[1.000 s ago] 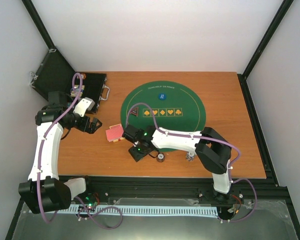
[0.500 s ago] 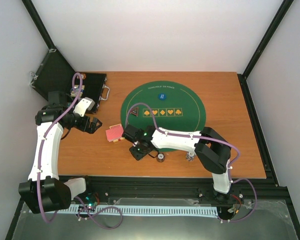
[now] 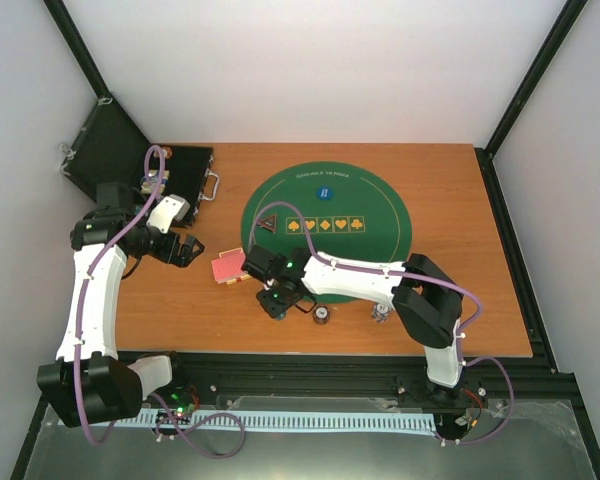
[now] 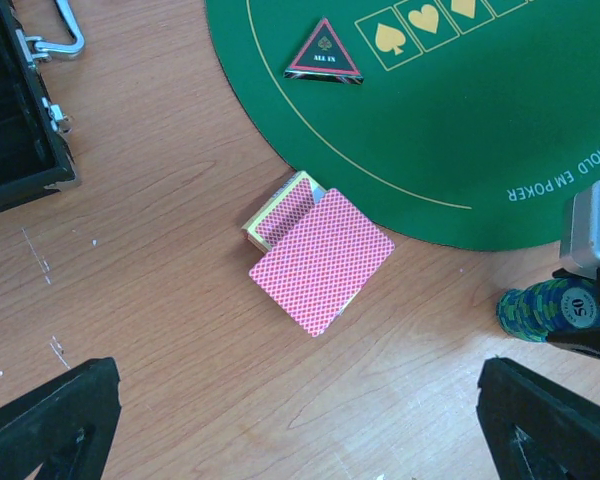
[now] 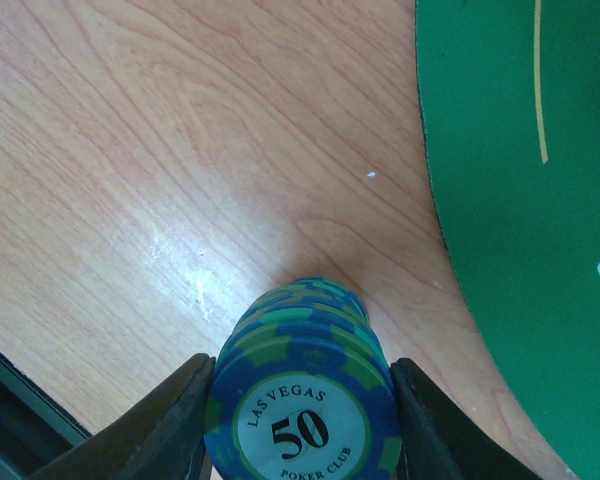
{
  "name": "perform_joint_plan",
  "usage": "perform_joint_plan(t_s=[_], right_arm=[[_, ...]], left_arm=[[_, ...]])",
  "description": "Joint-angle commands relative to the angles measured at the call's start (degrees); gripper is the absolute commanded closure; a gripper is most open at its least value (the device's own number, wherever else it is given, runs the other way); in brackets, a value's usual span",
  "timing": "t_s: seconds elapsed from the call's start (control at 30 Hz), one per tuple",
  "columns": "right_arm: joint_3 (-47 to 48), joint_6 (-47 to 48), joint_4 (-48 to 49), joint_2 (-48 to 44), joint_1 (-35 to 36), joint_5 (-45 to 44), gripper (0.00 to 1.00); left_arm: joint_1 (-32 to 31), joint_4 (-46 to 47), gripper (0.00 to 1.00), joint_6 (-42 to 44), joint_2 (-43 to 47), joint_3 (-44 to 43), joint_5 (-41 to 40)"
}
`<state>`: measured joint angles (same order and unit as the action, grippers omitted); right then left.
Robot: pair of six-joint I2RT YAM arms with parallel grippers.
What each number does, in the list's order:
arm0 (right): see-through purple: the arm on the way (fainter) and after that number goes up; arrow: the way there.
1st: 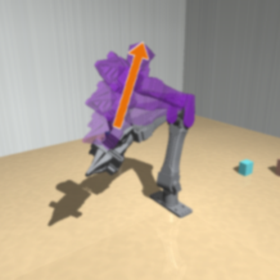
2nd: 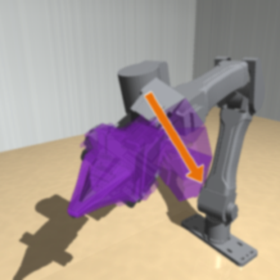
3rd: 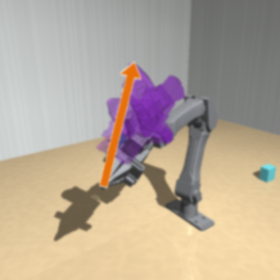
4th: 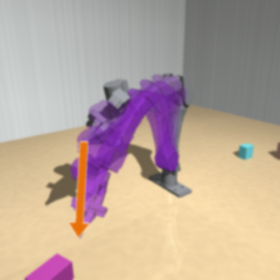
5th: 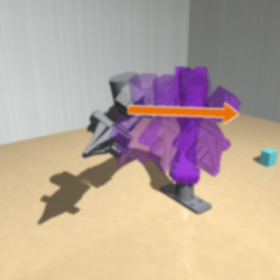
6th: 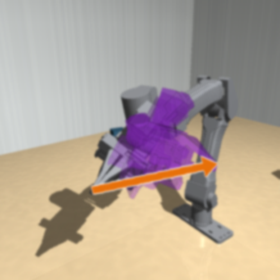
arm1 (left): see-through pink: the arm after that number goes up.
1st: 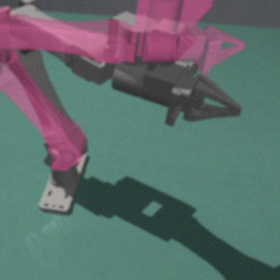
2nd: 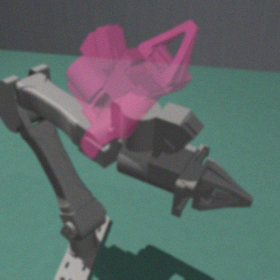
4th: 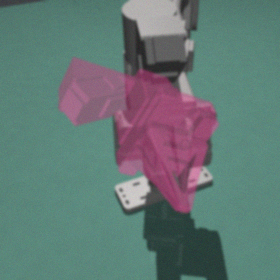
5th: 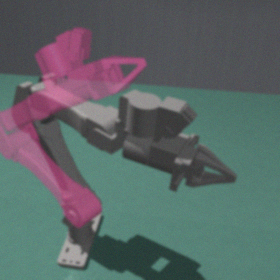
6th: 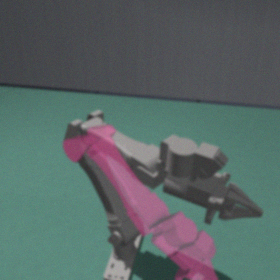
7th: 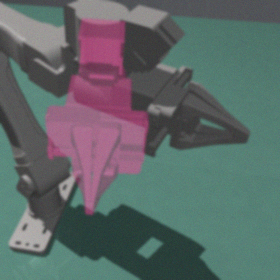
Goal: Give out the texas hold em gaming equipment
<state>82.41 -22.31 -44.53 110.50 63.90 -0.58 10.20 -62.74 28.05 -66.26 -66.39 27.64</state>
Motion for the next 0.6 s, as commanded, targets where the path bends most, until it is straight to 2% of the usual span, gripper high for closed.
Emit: perform_joint_plan(t_s=[0.0,0.17,0.3,0.57], right_arm=[[3.2,0.2,-2.4,-2.6,0.1,-0.9,0.86],[9.2,1.9,-5.7,-1.2,-1.3,-3.5,0.86],[15.7,4.3,-7.3,2.3,-5.9,-3.3,0.86],[31.4,8.1,-9.6,16.9,-14.0,-2.9,0.85]], left_arm=[[0.4,0.0,0.00,-0.5,-0.2,-1.7,0.7],[0.4,-0.1,0.00,-0.6,-0.5,-1.7,0.8],[0.4,-0.2,0.00,-1.4,-1.1,-2.1,1.0],[0.3,-1.9,0.00,-2.4,-1.9,-3.8,3.2]])
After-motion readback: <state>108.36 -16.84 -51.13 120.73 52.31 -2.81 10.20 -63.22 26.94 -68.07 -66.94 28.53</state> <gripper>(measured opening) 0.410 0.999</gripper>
